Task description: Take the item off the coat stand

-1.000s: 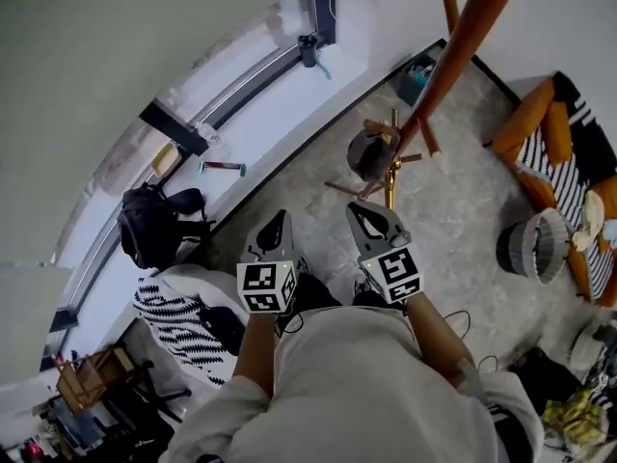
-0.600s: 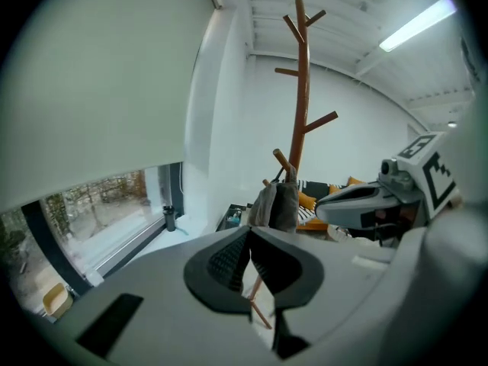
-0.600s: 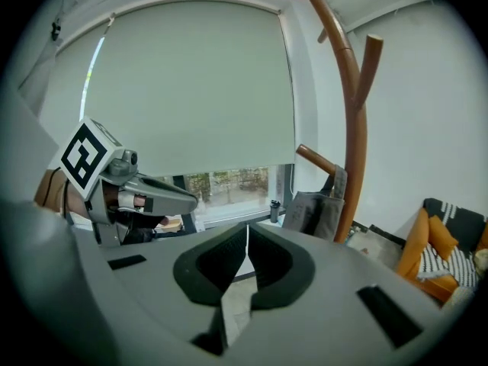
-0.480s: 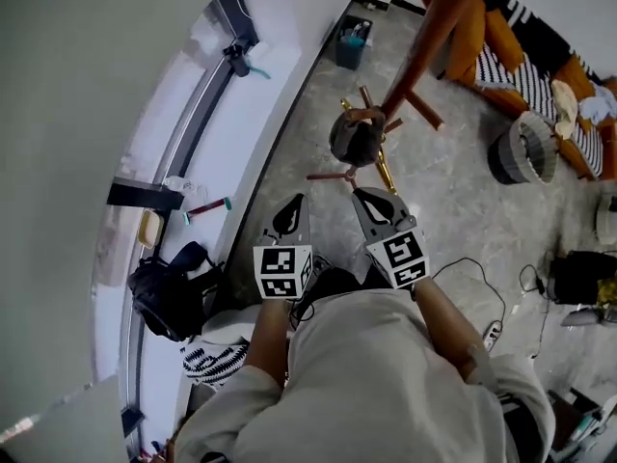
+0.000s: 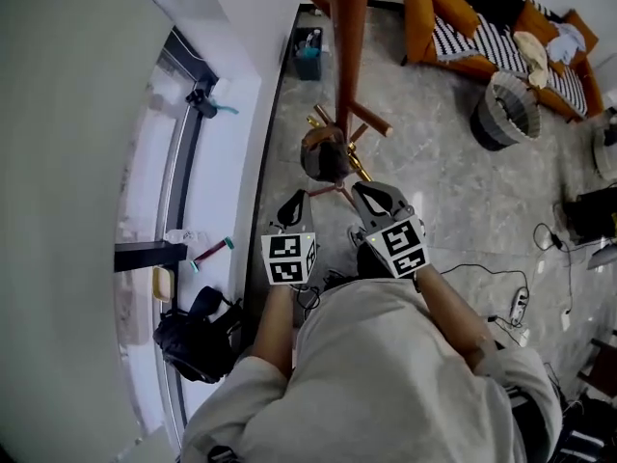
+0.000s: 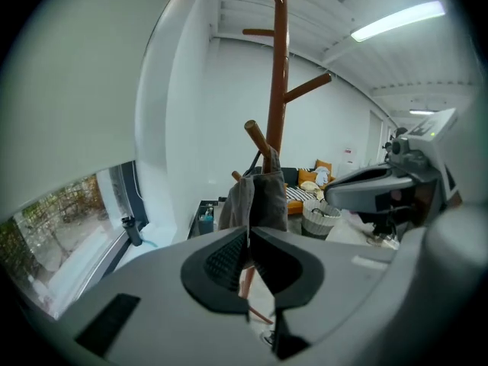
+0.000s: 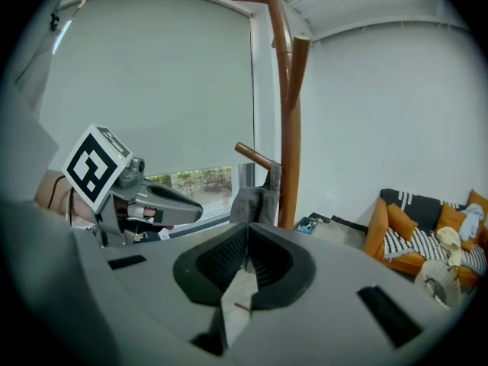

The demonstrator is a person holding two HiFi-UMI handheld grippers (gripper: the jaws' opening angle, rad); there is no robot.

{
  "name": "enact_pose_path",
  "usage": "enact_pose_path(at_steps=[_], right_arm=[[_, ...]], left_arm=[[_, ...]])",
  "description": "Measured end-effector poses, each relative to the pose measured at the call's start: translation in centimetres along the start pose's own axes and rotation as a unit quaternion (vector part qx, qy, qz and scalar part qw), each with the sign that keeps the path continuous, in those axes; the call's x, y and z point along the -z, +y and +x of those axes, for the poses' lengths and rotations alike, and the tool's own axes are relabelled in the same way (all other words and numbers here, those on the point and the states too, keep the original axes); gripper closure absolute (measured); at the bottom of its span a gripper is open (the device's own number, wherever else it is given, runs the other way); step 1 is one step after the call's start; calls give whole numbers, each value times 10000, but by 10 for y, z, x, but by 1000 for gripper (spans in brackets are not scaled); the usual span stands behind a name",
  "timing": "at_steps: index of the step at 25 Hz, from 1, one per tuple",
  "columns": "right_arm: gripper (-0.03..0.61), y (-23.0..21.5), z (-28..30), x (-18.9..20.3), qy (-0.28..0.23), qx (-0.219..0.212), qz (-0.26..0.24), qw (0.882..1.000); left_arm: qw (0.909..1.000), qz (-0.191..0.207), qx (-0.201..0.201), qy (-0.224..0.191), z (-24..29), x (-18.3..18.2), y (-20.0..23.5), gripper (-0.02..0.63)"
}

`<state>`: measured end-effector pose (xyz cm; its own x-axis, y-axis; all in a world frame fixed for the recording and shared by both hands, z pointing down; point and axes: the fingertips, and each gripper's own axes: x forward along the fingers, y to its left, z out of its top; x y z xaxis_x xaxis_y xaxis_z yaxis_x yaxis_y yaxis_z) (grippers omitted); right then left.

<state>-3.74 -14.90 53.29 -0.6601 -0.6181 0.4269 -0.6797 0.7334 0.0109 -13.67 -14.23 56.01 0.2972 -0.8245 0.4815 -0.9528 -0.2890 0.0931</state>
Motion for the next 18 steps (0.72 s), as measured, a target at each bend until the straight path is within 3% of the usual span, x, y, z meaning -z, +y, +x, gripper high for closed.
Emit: enact_pose_path(at_steps=[10, 13, 14, 16, 18], right_arm=[[571, -26, 12, 6, 77, 56, 100, 9999], [569, -27, 18, 7, 69, 98, 117, 9999], [561, -26, 20, 6, 59, 94, 106, 9999], [461, -23, 26, 6, 87, 51, 91, 9999], [446, -20, 33, 9, 158, 23, 126, 9998]], left_arm=[[9994, 278, 30, 197, 34, -15, 1, 599], [9987, 367, 63, 341, 44, -12, 1, 503], [9984, 396, 99, 384, 48, -12, 0, 483], [9980, 445, 140, 427, 56, -12, 1, 464], [9977, 475, 168, 446, 61, -11, 3, 456]])
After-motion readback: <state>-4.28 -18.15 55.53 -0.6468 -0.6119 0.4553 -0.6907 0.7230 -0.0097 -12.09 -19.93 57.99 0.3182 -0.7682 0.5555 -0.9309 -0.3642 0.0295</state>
